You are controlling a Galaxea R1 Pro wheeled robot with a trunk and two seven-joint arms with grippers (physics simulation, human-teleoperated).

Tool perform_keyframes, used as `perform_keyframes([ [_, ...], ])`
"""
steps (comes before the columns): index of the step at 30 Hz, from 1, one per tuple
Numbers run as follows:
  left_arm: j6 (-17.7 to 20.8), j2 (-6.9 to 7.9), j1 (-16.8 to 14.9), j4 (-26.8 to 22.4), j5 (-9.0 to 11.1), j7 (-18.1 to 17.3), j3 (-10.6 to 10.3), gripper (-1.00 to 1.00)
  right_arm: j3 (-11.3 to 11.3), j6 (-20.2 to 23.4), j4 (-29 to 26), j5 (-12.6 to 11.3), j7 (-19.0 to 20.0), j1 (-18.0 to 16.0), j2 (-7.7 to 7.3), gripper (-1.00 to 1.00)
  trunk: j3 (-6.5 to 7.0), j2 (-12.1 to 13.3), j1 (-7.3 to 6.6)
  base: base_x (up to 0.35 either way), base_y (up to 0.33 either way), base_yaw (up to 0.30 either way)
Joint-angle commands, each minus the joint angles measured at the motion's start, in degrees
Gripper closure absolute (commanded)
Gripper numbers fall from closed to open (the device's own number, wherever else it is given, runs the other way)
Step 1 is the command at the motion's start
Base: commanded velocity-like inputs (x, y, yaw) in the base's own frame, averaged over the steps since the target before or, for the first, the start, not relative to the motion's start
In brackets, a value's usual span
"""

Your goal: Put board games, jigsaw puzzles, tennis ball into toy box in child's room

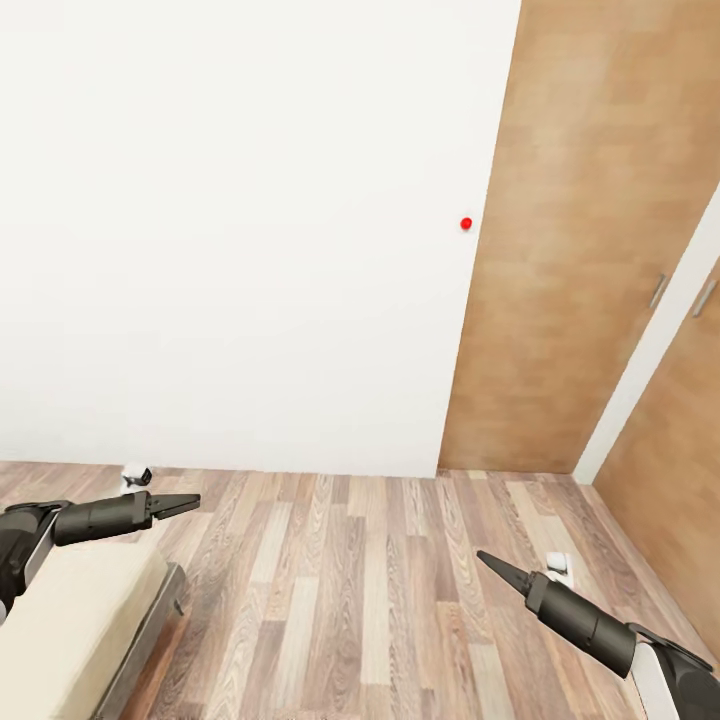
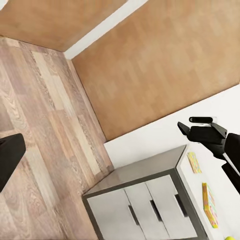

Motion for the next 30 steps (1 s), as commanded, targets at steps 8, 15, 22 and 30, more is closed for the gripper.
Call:
perform_keyframes([
  [8, 0.61, 0.0, -0.07, 0.03, -0.1, -0.22, -0.01, -1.0, -0.02, 0.33, -0.02, -0.21, 0.09, -0.03, -0.01, -1.0, 0.15, -0.13, 0.03, 0.0, 0.0, 0.249],
  [15, 0.61, 0.0, -0.07, 0.02, -0.12, -0.22, -0.01, -1.0, -0.03, 0.3, -0.02, -0.21, 0.14, -0.03, -0.01, -1.0, 0.61, -0.13, 0.03, 0.0, 0.0, 0.22],
  [22, 0.64, 0.0, -0.07, 0.04, -0.12, -0.22, -0.01, -1.0, -0.02, -1.07, -0.02, -0.33, 0.1, -0.03, -0.01, -1.0, 1.09, -0.13, 0.03, 0.0, 0.0, 0.216],
  [30, 0.69, 0.0, -0.07, 0.02, -0.12, -0.22, -0.01, -1.0, -0.03, -1.64, -0.02, -0.38, 0.07, -0.03, -0.01, -1.0, 1.64, -0.13, 0.03, 0.001, 0.0, 0.216],
])
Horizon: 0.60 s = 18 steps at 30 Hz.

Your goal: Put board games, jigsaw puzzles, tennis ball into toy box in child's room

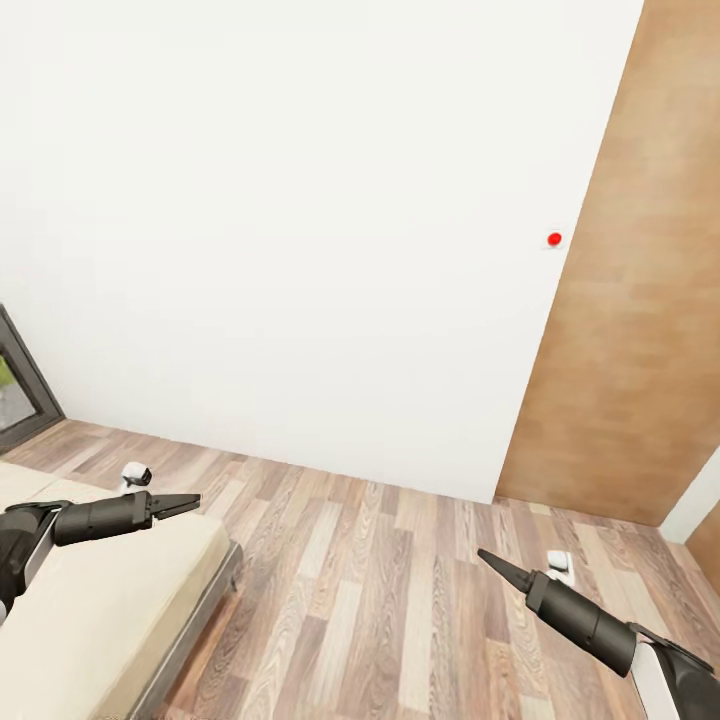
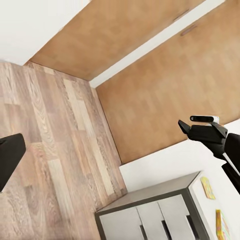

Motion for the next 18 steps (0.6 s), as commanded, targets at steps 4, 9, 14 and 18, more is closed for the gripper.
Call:
perform_keyframes([
  [4, 0.61, 0.0, -0.07, 0.02, -0.04, -0.22, -0.01, -1.0, -0.03, 0.32, -0.01, -0.23, 0.04, -0.04, -0.01, -1.0, 0.15, -0.12, 0.04, 0.029, 0.0, 0.216],
  [9, 0.68, -0.05, -0.07, 0.02, -0.04, -0.22, -0.01, -1.0, -0.03, 0.3, 0.0, -0.28, 0.03, -0.04, -0.01, -1.0, 0.46, -0.12, 0.04, 0.047, 0.0, 0.224],
  [14, 0.69, -0.08, -0.07, 0.02, -0.04, -0.22, -0.01, -1.0, -0.03, 0.3, -0.01, -0.29, 0.03, -0.04, -0.01, -1.0, 0.59, -0.12, 0.04, 0.014, 0.0, 0.13],
  [18, 0.7, -0.06, -0.07, 0.02, -0.04, -0.22, -0.01, -1.0, -0.02, 0.3, -0.01, -0.23, 0.03, -0.04, -0.01, -1.0, 0.62, -0.12, 0.04, 0.004, 0.0, 0.039],
])
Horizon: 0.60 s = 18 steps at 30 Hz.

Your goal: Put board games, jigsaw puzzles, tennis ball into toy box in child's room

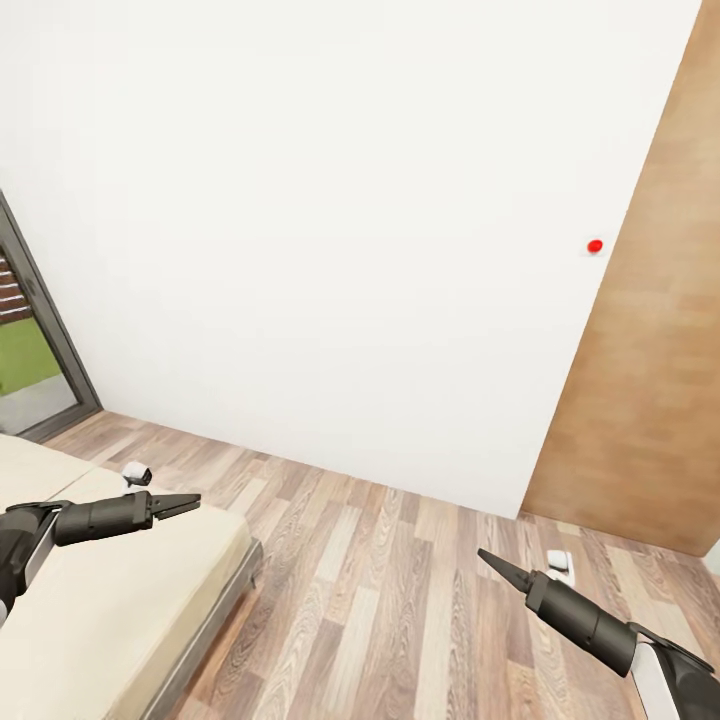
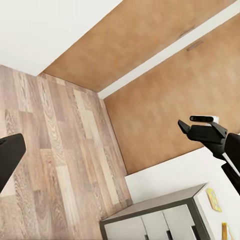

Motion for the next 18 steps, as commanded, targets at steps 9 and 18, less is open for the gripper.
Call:
perform_keyframes([
  [9, 0.61, -0.02, -0.05, 0.0, -0.02, -0.22, -0.05, -1.0, 0.19, 0.35, -0.06, -0.13, -0.02, -0.05, 0.0, -1.0, -0.12, -0.13, 0.04, 0.001, 0.0, 0.122],
  [18, 0.61, -0.01, -0.05, 0.01, -0.02, -0.22, -0.05, -1.0, 1.45, 0.35, -0.02, 0.04, -0.04, -0.05, 0.0, -1.0, -0.12, -0.13, 0.04, 0.0, 0.0, 0.279],
])
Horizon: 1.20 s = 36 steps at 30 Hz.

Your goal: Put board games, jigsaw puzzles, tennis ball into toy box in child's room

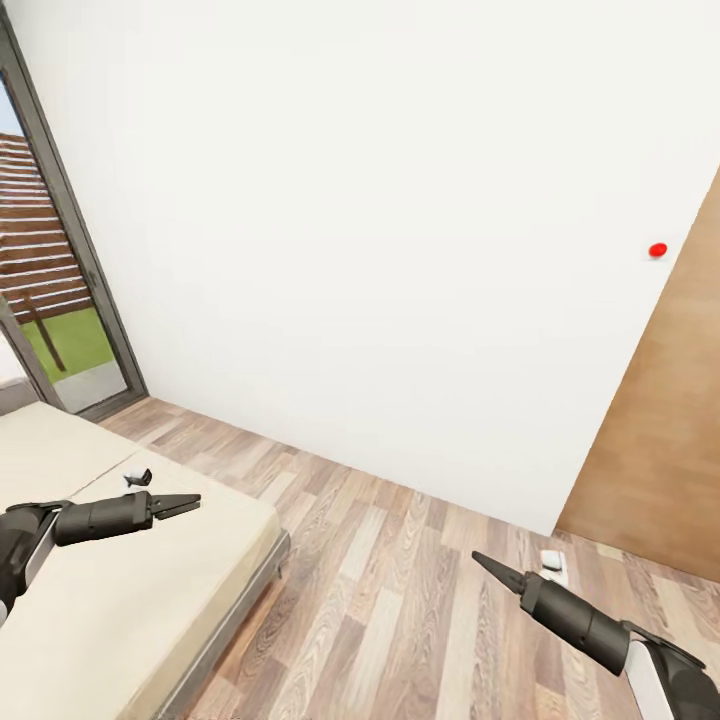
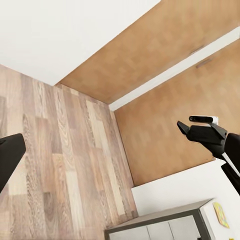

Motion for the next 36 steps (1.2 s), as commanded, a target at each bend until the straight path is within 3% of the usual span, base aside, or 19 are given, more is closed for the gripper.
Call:
perform_keyframes([
  [1, 0.61, -0.01, -0.07, 0.01, -0.04, -0.22, -0.02, -1.0, 0.0, 0.35, -0.01, -0.22, 0.03, -0.03, -0.01, -1.0, -0.13, -0.13, 0.04, 0.0, 0.0, 0.289],
  [36, 0.55, 0.08, -0.07, 0.02, -0.04, -0.22, 0.03, -1.0, 0.16, 0.35, -0.08, -0.47, -2.76, -0.03, -0.01, -1.0, -0.13, -0.13, 0.04, 0.0, 0.011, 0.291],
])
